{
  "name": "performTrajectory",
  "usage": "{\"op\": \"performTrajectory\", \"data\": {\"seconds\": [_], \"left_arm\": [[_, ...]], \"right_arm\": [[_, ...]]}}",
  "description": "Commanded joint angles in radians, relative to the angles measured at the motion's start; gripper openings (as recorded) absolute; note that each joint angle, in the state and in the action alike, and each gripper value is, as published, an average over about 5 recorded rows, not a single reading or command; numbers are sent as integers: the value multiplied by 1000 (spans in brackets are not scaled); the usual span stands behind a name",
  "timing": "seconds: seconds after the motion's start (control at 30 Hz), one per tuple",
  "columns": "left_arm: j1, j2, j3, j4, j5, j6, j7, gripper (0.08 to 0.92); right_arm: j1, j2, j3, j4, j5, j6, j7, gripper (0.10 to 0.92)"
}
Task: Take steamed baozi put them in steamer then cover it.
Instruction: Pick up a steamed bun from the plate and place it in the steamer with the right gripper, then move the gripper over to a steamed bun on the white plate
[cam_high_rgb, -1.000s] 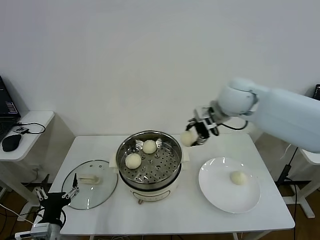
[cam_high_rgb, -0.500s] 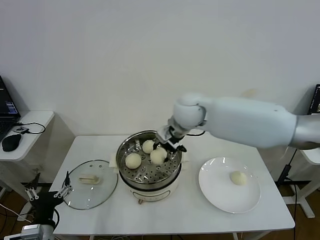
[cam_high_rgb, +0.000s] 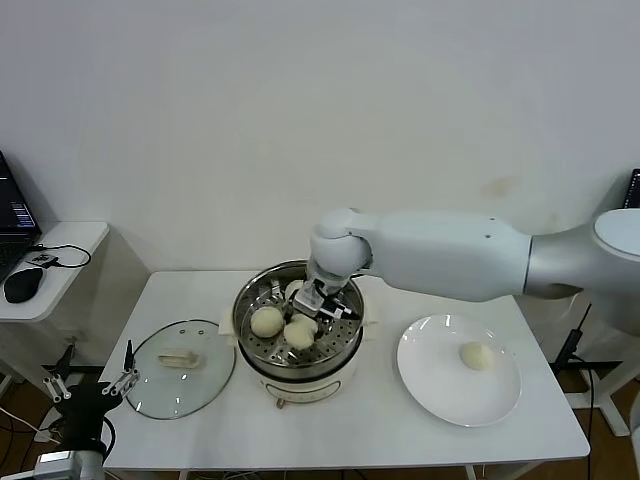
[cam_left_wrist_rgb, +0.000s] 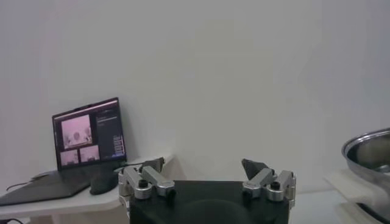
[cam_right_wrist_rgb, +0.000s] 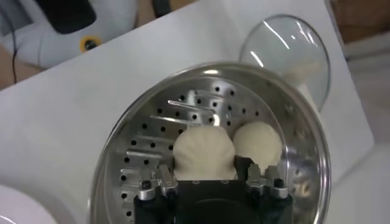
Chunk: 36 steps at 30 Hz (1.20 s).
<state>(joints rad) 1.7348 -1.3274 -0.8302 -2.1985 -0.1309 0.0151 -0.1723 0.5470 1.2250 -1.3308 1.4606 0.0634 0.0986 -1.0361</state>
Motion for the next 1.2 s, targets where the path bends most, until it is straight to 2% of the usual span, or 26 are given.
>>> {"op": "performTrajectory", "data": {"seconds": [0.03,0.4,0.63,0.73,1.0,1.2], "left_arm": [[2,-1,-2,-2,0,-1,0,823],[1,-5,2,2,1,-3,0,823],[-1,-1,1,1,0,-2,1,823],[-4,0,3,1,1,-2,1,823],[-14,21,1,8,-3,0,3,823],[-25,48,6,22,-9,2,5,823]], "right_arm": [[-14,36,-15,-12,-39,81,-17,611],[-26,28,-12,-6,-26,81,5,622],[34,-32,44,-8,23,53,34,782],[65,-99,78,17,69,-50,44,816],[104,-390,115,169,203,-465,79,823],[84,-650,104,256,186,-579,87,823]]}}
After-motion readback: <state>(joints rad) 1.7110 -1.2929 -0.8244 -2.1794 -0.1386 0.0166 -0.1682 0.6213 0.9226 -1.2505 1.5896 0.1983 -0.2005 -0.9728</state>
